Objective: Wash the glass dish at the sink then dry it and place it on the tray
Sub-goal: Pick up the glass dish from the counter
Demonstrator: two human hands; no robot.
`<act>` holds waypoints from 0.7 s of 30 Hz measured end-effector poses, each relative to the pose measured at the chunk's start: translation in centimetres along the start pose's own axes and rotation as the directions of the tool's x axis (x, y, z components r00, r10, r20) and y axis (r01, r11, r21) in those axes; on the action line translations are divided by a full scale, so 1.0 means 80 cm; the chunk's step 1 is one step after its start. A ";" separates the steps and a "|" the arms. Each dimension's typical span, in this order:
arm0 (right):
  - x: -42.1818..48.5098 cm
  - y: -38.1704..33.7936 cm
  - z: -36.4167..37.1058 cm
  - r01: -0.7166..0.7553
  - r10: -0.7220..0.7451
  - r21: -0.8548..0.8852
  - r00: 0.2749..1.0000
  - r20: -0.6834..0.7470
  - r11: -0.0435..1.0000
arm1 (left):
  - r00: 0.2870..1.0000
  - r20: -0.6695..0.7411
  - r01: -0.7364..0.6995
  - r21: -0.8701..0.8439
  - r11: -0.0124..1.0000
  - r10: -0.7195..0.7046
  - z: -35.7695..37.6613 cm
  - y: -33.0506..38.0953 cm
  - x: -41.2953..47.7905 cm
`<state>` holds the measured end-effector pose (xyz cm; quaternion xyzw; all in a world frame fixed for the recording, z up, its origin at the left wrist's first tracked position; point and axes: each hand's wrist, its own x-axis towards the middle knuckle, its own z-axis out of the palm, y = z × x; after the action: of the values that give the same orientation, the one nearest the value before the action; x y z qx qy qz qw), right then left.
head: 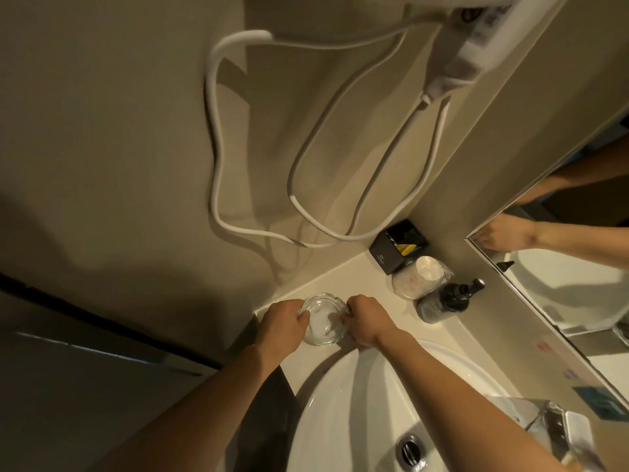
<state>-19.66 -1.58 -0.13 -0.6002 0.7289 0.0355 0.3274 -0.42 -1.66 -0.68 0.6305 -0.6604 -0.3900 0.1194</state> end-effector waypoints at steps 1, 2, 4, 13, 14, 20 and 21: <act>-0.004 0.000 -0.002 0.000 0.000 0.014 1.000 -0.013 1.000 | 1.000 -0.010 -0.007 -0.009 1.000 0.007 -0.006 0.004 -0.004; -0.008 -0.001 -0.004 -0.002 0.003 0.034 1.000 -0.023 0.999 | 1.000 -0.022 -0.017 -0.006 1.000 0.017 -0.012 0.009 -0.008; -0.021 -0.003 -0.011 0.004 -0.001 0.066 0.999 -0.053 0.998 | 0.999 -0.033 -0.040 0.005 0.999 0.041 -0.023 0.020 -0.017; -0.141 0.007 -0.022 -0.083 0.116 0.163 0.972 -0.207 0.983 | 0.991 0.057 -0.109 -0.159 0.981 0.119 -0.029 0.054 -0.067; -0.159 0.011 -0.017 -0.105 0.146 0.182 0.963 -0.225 0.978 | 0.986 0.103 -0.110 -0.159 0.981 0.128 -0.025 0.057 -0.073; -0.256 0.035 0.034 -0.251 0.336 0.267 0.875 -0.348 0.931 | 0.900 0.398 -0.087 -0.233 0.969 0.177 0.012 0.073 -0.111; -0.269 0.039 0.044 -0.270 0.357 0.272 0.864 -0.354 0.924 | 0.875 0.438 -0.123 -0.214 0.969 0.208 0.020 0.072 -0.115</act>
<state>-19.53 19.15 7.25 -0.4289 0.8676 -0.1126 0.2249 -4.11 6.88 5.19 0.4487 -0.6834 -0.5737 0.0501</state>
